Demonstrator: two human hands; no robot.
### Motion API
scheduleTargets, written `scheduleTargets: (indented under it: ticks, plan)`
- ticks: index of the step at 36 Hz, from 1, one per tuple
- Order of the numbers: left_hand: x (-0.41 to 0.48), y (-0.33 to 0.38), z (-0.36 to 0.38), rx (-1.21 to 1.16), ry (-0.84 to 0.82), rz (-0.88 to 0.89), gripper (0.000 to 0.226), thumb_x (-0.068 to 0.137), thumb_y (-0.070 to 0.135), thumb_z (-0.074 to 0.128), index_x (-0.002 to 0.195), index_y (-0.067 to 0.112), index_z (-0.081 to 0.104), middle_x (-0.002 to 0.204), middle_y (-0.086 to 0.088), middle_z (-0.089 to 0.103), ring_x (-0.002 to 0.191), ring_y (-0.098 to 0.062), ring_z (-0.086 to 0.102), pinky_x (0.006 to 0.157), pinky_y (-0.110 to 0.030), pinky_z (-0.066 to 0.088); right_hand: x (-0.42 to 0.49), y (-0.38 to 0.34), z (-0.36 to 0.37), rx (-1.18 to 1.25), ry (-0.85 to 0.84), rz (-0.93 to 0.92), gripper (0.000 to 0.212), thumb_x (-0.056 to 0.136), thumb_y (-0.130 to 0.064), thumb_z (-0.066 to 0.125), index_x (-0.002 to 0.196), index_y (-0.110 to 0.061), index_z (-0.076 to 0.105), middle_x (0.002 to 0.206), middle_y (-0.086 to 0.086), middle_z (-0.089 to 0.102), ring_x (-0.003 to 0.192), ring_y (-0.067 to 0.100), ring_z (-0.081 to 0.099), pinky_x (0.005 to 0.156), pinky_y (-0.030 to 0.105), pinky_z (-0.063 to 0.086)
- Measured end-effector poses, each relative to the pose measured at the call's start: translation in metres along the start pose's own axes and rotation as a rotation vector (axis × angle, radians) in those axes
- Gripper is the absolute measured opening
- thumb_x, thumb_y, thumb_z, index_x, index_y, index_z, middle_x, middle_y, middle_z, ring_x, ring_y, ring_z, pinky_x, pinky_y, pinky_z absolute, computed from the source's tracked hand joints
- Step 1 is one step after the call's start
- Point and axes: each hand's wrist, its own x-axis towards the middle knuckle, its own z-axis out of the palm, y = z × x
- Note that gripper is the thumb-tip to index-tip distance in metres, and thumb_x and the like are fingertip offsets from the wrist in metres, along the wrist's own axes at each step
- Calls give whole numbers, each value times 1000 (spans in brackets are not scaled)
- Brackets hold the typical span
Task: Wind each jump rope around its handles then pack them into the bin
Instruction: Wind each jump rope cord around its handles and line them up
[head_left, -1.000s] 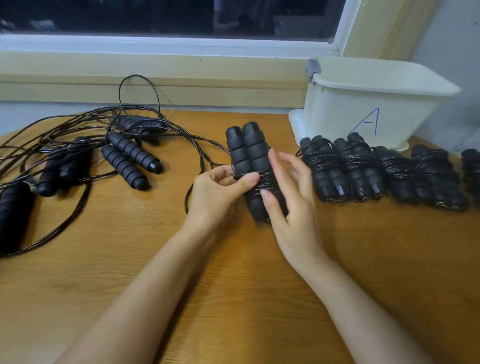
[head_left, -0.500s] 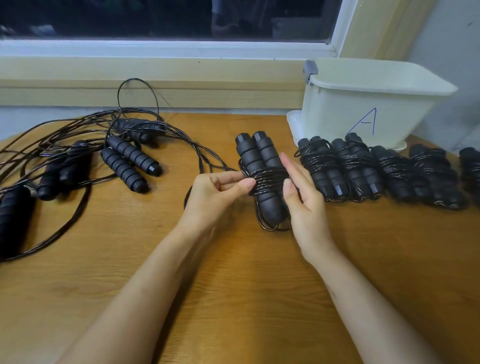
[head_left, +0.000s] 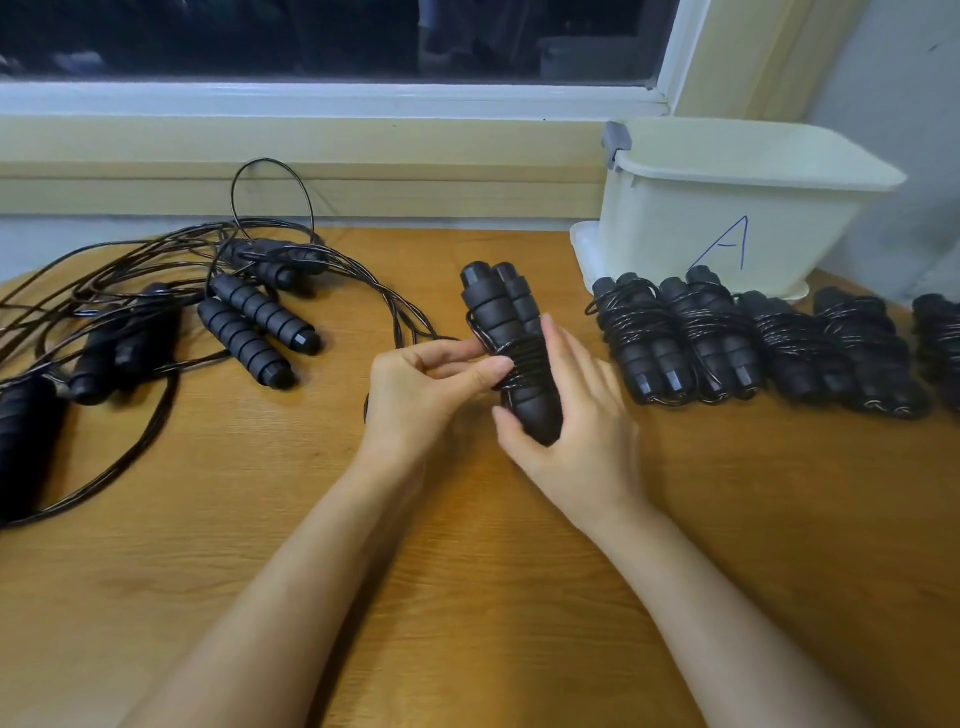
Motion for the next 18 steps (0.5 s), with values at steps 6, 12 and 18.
scheduleTargets:
  ticks: [6,12,18]
  plan:
    - [-3,-3,5,104,-76,65,37,65,26,79,100,19,71,83,2,77,84,-13,74,76,-28,61,1,1,-1,-122,-45,77,103,68,-59,77,151,-15,35,148,3,45,124,25,52,82,34,52]
    - [-2,-5,2,207,-138,154,34,70,28,74,104,26,69,95,10,75,93,-8,72,84,-24,57,1,6,-2,-97,58,54,84,74,-30,83,147,-13,44,135,3,53,112,21,61,75,23,42]
    - [2,-8,0,181,-119,160,33,73,29,72,105,21,72,94,-1,77,88,-14,73,88,-30,56,1,8,0,162,103,66,77,79,-15,81,148,-14,46,132,4,58,113,5,51,86,-5,31]
